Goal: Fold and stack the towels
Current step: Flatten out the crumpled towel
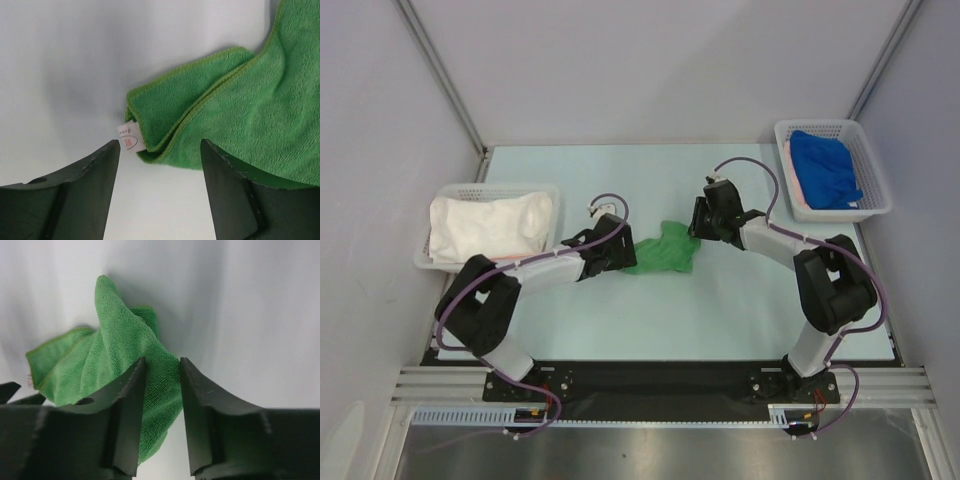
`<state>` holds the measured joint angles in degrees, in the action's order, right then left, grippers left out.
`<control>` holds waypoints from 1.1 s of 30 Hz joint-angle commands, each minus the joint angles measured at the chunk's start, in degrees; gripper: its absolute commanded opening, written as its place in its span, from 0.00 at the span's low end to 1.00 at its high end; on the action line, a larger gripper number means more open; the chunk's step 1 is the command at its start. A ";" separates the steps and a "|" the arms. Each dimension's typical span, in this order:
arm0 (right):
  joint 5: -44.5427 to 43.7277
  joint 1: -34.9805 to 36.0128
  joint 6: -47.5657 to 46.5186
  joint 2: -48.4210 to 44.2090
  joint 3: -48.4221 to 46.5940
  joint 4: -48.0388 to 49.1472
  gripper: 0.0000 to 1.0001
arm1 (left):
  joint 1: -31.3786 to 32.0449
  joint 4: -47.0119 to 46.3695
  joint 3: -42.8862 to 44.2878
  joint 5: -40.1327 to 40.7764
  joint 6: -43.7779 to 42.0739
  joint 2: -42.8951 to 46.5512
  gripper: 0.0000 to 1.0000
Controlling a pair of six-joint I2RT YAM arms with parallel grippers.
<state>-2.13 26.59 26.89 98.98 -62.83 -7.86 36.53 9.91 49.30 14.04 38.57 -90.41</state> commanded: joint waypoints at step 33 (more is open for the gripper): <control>0.02 0.84 -2.55 -4.41 -4.14 0.66 0.06 | -3.57 -0.25 11.69 2.66 -0.07 -11.37 0.04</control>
<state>-1.65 27.51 26.20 97.43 -63.35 -7.42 33.45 10.22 57.80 16.27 38.94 -101.41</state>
